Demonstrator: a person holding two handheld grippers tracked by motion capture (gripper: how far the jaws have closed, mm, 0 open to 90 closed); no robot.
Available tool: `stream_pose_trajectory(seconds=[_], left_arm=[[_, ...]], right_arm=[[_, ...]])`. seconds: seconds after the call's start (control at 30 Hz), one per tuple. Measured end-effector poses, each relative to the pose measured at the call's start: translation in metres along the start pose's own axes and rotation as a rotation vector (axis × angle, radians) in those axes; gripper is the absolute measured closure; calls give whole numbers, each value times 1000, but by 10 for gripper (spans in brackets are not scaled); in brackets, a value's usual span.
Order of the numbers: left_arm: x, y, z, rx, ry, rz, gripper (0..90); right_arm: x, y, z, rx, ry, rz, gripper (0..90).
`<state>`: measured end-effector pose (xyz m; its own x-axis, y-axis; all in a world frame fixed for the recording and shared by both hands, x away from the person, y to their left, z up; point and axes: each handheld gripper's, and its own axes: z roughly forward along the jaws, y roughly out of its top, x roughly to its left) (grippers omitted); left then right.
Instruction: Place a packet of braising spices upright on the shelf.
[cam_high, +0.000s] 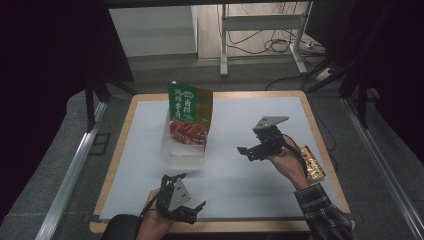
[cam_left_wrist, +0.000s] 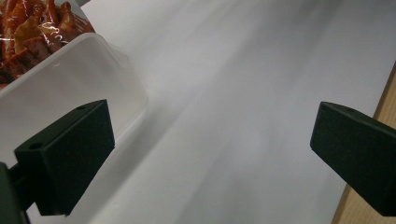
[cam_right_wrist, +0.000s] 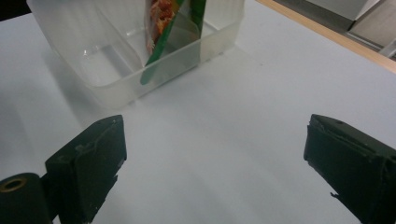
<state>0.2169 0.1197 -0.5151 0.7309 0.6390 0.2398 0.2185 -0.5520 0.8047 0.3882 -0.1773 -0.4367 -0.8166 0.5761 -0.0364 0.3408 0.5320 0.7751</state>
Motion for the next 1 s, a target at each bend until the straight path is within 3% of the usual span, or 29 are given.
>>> stream_pose_trajectory(seconds=[0.07,0.6,1.0], left_arm=[[0,0,0,2,0,1,0],[-2,0,2,10,-1,5,0],[-2,0,2,11,-1,8,0]], right_arm=[[-1,-6,-3,-1,-11,29,58],[-14,-39,-17,23,-92,89,48],[-27,-67,-35,34,-147,168,47]])
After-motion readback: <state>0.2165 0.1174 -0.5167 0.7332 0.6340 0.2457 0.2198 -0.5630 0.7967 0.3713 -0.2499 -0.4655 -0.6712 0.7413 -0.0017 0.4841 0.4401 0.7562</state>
